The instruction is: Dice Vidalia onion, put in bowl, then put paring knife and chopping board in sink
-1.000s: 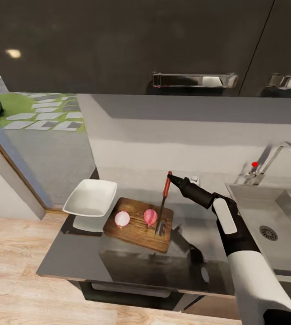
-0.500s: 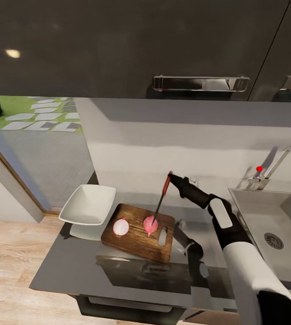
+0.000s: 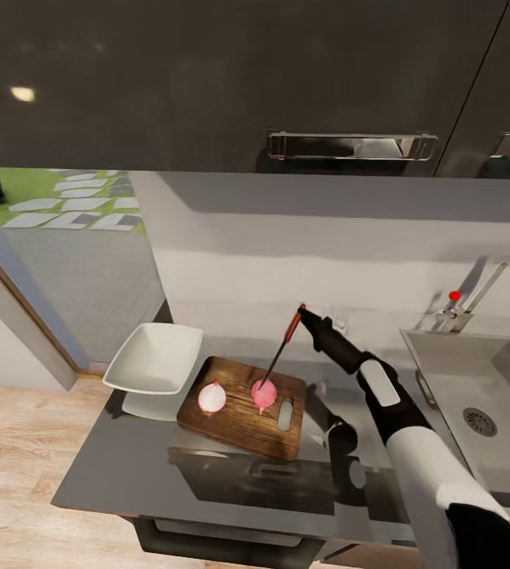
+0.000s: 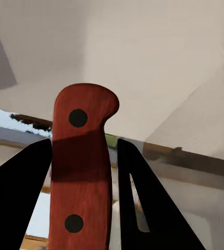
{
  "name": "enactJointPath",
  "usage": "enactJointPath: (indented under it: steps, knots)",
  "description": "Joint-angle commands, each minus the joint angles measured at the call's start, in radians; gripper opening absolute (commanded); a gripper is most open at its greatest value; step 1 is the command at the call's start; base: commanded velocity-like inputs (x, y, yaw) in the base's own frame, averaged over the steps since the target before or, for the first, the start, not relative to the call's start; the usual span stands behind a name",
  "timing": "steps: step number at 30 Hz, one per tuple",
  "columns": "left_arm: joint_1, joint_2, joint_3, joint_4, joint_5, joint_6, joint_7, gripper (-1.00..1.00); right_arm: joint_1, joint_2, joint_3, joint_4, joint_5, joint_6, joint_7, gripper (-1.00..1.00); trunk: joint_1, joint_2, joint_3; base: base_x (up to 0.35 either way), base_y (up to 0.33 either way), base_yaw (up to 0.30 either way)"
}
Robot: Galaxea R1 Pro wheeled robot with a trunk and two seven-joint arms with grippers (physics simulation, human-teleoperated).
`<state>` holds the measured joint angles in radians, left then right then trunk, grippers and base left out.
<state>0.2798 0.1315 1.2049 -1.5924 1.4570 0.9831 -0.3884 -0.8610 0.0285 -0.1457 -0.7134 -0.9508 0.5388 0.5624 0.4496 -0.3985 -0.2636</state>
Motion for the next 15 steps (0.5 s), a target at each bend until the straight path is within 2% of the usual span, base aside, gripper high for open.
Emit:
enactJointPath:
  steps: [1,5,8,10,15]
  knots:
    - [0.0,0.0,0.001,0.0,-0.004,0.003,-0.006,1.0,0.0,0.002,-0.001,0.012,-0.003,-0.011,0.003,-1.0,0.001,-0.002,-0.002,0.0,0.0,0.0]
    - [0.0,0.0,0.001,0.0,-0.004,0.003,-0.007,1.0,0.001,0.002,0.018,0.047,0.001,-0.052,0.02,-1.0,0.001,-0.002,-0.002,0.0,0.0,0.0]
    - [0.0,-0.001,0.001,0.0,-0.004,0.003,-0.007,1.0,0.006,0.002,0.073,0.059,0.002,-0.119,0.024,-1.0,0.001,-0.002,-0.002,0.0,0.0,0.0]
    - [-0.001,-0.001,0.001,0.0,-0.004,0.003,-0.007,1.0,0.007,0.002,0.09,0.063,0.003,-0.134,0.024,-1.0,0.001,-0.002,-0.002,0.0,0.0,0.0]
    - [-0.001,-0.001,0.001,0.0,-0.004,0.003,-0.009,1.0,0.009,0.002,0.107,0.068,0.003,-0.149,0.024,-1.0,0.001,-0.002,-0.002,0.0,0.0,0.0]
